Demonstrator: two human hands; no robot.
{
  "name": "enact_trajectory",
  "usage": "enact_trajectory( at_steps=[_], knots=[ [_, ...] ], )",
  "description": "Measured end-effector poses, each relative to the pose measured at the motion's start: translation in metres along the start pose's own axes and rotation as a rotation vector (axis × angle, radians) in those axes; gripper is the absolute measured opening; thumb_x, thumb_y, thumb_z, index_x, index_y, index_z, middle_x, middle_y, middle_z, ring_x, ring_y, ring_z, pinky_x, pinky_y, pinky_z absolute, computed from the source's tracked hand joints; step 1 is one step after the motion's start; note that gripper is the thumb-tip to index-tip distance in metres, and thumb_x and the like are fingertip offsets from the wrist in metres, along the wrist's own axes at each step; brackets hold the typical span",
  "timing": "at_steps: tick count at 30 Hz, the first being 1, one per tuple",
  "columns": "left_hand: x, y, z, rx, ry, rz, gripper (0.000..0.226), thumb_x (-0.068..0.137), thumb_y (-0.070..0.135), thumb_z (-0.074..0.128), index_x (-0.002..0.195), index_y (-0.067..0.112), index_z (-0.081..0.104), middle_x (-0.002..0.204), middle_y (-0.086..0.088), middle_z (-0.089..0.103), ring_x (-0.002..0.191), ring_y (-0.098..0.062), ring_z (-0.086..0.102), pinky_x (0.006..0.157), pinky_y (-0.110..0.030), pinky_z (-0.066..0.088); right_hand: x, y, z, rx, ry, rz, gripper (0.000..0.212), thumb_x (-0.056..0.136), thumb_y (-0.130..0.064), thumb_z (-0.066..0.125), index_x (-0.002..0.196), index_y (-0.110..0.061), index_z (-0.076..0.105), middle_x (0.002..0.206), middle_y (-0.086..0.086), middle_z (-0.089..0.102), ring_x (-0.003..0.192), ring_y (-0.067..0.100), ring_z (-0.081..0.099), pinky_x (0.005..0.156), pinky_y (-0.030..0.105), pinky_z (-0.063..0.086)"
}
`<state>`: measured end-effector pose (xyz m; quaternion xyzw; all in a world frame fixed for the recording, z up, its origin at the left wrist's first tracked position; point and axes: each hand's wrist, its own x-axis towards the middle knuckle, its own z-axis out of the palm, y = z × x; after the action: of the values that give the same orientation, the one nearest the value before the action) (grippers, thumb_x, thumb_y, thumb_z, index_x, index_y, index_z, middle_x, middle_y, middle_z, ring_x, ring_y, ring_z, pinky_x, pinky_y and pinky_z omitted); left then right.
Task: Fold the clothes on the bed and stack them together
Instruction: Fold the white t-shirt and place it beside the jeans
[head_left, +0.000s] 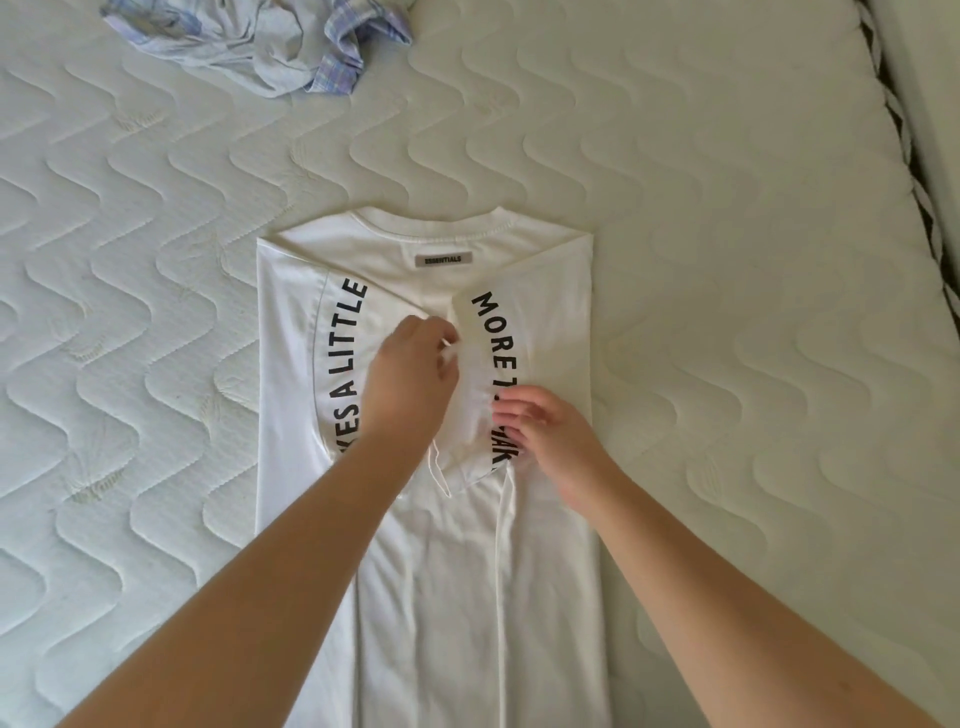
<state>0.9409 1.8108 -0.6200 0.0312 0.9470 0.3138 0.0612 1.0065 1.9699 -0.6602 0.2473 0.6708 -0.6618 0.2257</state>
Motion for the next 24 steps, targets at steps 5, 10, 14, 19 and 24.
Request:
enact_trajectory(
  at_steps=[5,10,14,19,24],
  knots=[
    [-0.020,0.019,0.032,0.125,-0.253,0.323,0.030,0.083,0.008,0.063,0.112,0.015,0.071,0.108,-0.004,0.068,0.100,-0.028,0.060,0.087,-0.037,0.043,0.007,-0.011,-0.016,0.314,0.186,0.089,0.025,0.101,-0.004,0.039,0.109,-0.008,0.063,0.104,0.011,0.070,0.092,0.014,0.069,0.083,0.022,0.055],
    [-0.045,-0.001,0.046,0.127,-0.296,0.348,0.039,0.086,0.024,0.067,0.125,0.025,0.065,0.125,0.007,0.062,0.122,-0.018,0.053,0.100,-0.029,0.031,0.021,-0.017,-0.022,0.161,0.234,0.090,0.017,0.097,-0.014,0.048,0.095,-0.004,0.062,0.086,0.009,0.063,0.074,0.019,0.060,0.065,0.026,0.052],
    [-0.054,-0.023,0.041,0.114,-0.127,0.040,0.045,0.090,0.034,0.067,0.131,0.020,0.057,0.131,-0.004,0.053,0.123,-0.026,0.047,0.101,-0.040,0.036,0.033,-0.018,-0.010,-0.331,0.252,0.034,0.021,0.091,-0.030,0.061,0.105,-0.015,0.062,0.091,-0.001,0.066,0.085,0.019,0.060,0.082,0.034,0.049],
    [-0.050,-0.035,0.034,-0.168,-0.203,-0.322,0.034,0.098,0.038,0.053,0.127,0.022,0.051,0.099,0.006,0.061,0.098,-0.020,0.061,0.086,-0.038,0.049,0.028,-0.019,0.004,-0.805,0.252,0.007,0.021,0.090,-0.032,0.060,0.072,-0.023,0.054,0.068,-0.005,0.059,0.081,0.022,0.061,0.065,0.028,0.038],
    [-0.046,-0.032,0.028,-0.060,-0.340,-0.246,0.025,0.091,0.031,0.065,0.112,0.021,0.057,0.089,0.007,0.057,0.088,-0.018,0.060,0.081,-0.034,0.048,0.013,-0.012,-0.003,-1.006,0.361,0.047,0.018,0.092,-0.033,0.056,0.095,-0.015,0.058,0.093,0.005,0.064,0.092,0.029,0.061,0.073,0.034,0.044]
  ],
)
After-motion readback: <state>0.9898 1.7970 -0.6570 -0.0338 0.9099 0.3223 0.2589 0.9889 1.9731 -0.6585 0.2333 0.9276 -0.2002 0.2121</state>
